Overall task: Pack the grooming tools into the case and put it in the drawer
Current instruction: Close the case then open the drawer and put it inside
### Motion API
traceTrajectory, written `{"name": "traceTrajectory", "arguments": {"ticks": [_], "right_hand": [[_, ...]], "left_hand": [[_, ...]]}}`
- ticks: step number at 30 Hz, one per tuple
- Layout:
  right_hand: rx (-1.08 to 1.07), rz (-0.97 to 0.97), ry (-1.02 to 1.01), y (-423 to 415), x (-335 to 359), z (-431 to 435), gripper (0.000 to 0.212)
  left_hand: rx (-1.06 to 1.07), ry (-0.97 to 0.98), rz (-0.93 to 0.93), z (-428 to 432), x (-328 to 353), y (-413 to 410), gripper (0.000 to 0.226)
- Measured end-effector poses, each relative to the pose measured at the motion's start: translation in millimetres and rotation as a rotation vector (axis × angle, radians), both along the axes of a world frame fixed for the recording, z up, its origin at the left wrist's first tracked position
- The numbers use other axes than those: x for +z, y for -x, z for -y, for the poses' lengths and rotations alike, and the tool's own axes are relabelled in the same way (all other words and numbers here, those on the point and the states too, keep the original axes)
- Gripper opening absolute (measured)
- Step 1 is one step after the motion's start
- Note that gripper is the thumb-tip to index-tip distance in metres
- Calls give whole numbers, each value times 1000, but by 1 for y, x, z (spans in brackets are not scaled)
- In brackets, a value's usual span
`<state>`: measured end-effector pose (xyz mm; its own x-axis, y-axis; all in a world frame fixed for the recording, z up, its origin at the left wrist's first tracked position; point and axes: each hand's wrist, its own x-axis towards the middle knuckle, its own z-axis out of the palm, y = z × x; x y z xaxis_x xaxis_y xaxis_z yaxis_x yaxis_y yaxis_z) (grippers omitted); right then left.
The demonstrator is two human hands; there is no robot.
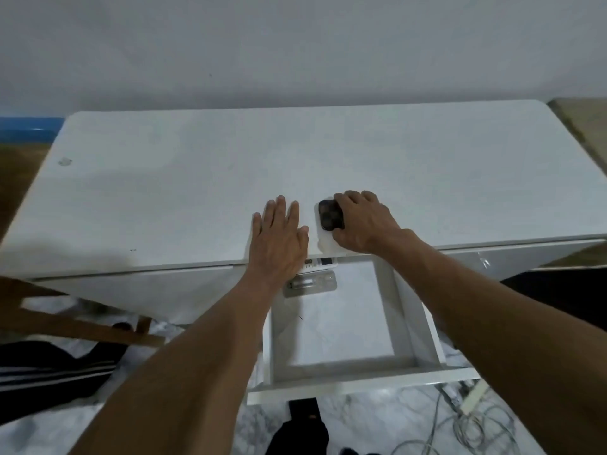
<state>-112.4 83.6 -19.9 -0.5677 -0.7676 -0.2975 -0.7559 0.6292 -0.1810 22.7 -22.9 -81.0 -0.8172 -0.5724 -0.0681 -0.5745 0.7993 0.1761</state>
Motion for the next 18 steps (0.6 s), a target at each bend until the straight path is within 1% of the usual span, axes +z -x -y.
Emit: {"name": "traceTrajectory", "arguments": {"ticks": [4,9,13,18], "right_hand": [[-13,35,16,2,-2,4,65],[-45,50,23,5,-2,0,58],[-76,81,38,1,1,-15,56],[-20,65,46,-15,5,-43,54]], "left_hand": [[31,39,-13,-2,-5,0,67],[24,27,-20,-2,-7,-1,57],[22,10,-7,-5,-4,-2,57],[44,-17,-4,-13,-4,-4,58]]}}
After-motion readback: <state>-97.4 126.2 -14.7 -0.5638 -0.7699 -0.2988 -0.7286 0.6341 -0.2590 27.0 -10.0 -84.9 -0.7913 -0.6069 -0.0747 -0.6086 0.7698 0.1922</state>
